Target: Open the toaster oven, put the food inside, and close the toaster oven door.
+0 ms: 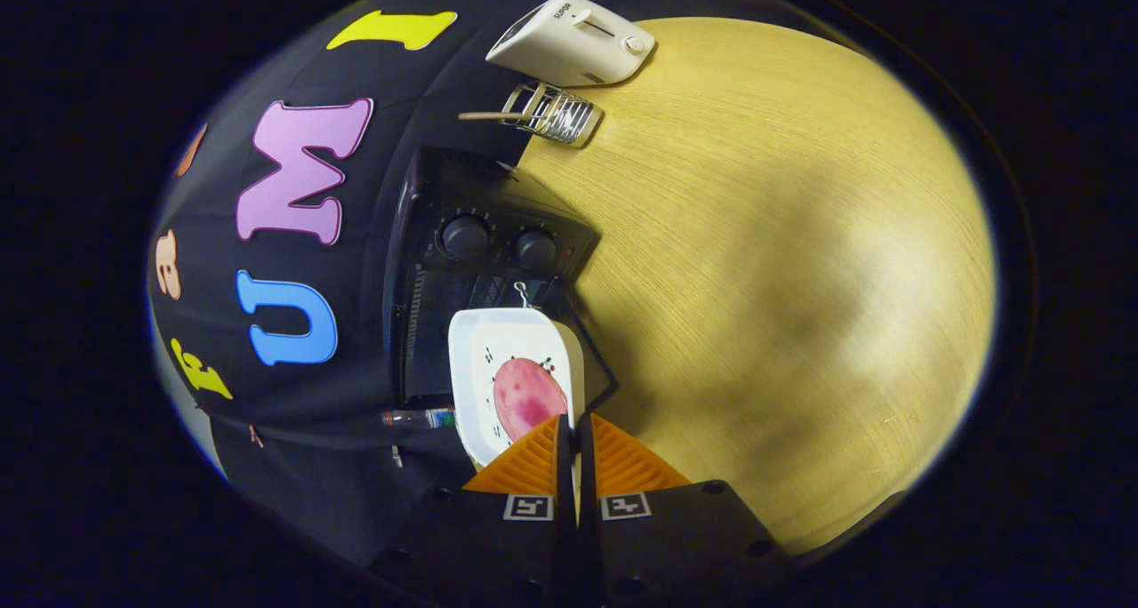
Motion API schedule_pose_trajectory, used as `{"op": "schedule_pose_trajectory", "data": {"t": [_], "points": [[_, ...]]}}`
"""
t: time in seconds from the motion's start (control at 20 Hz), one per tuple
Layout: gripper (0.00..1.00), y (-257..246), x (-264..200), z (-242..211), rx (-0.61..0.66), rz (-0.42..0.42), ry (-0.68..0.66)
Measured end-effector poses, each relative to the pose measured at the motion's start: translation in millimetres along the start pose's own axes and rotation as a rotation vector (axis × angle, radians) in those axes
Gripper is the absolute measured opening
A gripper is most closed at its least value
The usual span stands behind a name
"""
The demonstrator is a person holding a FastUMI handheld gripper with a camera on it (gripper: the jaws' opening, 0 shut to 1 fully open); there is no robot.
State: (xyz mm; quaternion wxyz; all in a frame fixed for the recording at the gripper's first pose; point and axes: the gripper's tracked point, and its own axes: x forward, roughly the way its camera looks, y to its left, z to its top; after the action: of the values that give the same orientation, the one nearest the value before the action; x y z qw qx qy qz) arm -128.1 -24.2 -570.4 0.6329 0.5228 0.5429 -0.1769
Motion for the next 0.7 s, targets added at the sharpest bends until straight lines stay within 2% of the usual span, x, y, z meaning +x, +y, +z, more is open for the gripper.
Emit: {"op": "schedule_pose_trajectory", "data": {"t": [0.3, 0.55, 0.7], "points": [[0.05, 29, 46, -10, 0.138, -0.036, -0.083], [0.05, 61, 73, -3, 0.223, -0.028, -0.172], [0.05, 77, 93, -6, 0.320, -0.011, -0.233]]}}
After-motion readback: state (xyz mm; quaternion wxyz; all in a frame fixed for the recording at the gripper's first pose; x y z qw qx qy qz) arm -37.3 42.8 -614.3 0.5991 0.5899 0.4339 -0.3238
